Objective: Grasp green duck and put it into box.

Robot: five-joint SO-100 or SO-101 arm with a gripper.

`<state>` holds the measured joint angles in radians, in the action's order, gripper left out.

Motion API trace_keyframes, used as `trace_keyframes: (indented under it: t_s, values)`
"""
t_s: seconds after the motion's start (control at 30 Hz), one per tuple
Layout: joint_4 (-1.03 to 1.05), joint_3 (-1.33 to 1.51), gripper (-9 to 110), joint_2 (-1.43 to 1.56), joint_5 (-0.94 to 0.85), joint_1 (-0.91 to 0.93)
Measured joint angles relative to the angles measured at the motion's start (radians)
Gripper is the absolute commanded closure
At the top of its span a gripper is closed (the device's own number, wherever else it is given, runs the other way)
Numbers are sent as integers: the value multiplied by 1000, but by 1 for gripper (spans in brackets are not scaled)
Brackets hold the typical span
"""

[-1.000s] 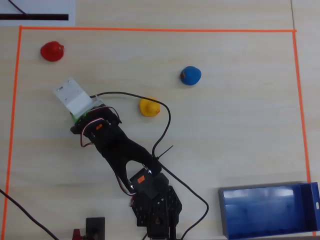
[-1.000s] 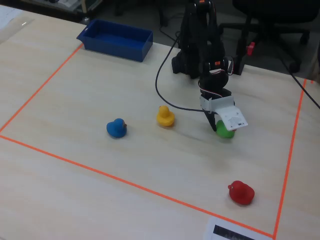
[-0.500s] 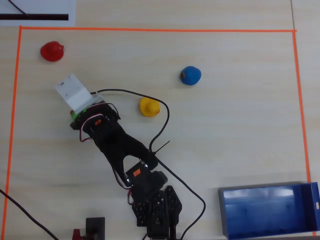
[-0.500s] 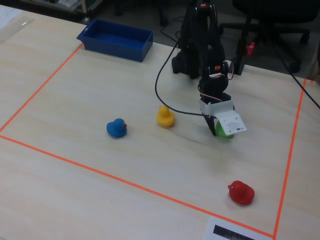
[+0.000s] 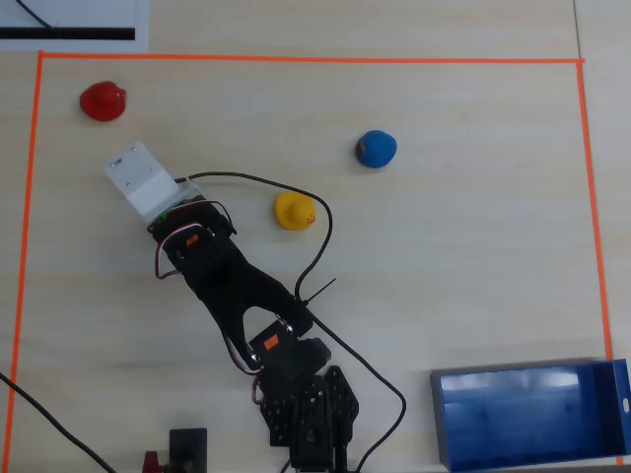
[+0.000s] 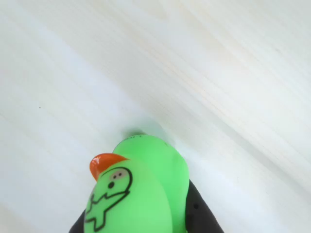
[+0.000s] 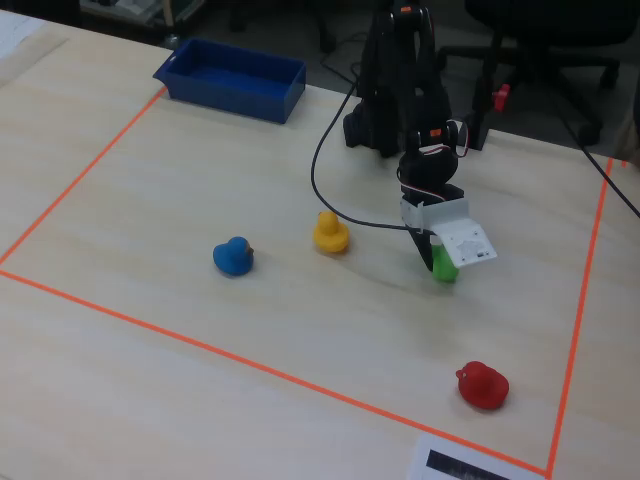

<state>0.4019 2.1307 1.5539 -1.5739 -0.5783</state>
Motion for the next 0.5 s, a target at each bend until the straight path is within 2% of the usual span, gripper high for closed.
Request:
trace_keyframes:
  t_s: [0.13, 0.3, 0.5]
  values:
    - [8, 0, 101, 58, 3, 32]
    - [112, 0, 101, 242, 12, 107]
    - [215, -25, 101, 459, 12, 272]
